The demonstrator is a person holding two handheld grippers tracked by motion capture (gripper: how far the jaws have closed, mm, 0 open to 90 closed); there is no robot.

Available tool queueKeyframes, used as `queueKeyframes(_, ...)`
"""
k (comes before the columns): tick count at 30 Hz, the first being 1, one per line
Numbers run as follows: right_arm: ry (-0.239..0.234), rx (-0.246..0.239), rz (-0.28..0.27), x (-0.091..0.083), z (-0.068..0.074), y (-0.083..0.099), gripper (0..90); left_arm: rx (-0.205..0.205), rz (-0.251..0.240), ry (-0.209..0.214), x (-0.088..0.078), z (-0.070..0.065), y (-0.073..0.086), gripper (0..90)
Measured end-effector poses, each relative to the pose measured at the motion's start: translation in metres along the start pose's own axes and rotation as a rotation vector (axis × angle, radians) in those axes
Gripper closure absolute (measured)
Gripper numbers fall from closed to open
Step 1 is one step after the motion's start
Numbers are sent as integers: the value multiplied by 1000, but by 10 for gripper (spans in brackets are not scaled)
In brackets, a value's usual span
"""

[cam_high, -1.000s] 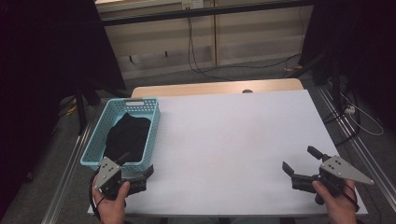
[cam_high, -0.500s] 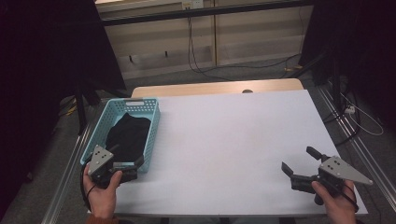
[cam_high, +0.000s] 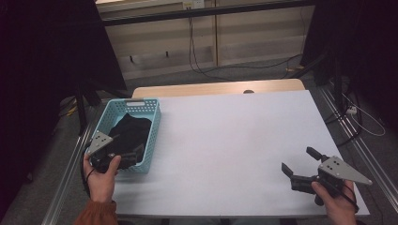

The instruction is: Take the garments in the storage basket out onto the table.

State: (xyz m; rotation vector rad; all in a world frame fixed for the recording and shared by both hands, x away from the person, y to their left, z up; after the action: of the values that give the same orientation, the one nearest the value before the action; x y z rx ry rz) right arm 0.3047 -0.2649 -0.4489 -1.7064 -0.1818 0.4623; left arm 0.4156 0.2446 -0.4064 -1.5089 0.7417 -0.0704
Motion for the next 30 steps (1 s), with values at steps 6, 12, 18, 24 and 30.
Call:
queueKeyframes(6,5,6,5,-1,-1,1,10,-19,26,4,5,4,-7,40)
queueKeyframes(12,3,3,5,-1,-1,1,10,14,33,-25,15,17,-18,41)
queueKeyframes(18,2,0,7,-1,0,1,9,25,34,-48,28,33,-26,64)
queueKeyframes(24,5,0,12,-2,0,2,9,-2,51,-75,36,49,-30,63)
queueKeyframes(30,3,-2,14,-1,1,1,9,-31,90,-87,48,65,-27,64)
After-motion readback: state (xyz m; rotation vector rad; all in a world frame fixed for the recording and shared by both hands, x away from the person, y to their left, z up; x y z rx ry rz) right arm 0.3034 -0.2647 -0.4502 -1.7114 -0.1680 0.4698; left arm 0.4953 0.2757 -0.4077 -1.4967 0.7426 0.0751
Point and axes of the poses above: each handheld gripper's, and its own axes: x roughly forward along the jaws, y roughly out of its underside, z roughly to its left, the point moved 7 cm from there along x, roughly forward along the jaws, and after that the axes turned 7 degrees about -x, right-handed, at the moved point
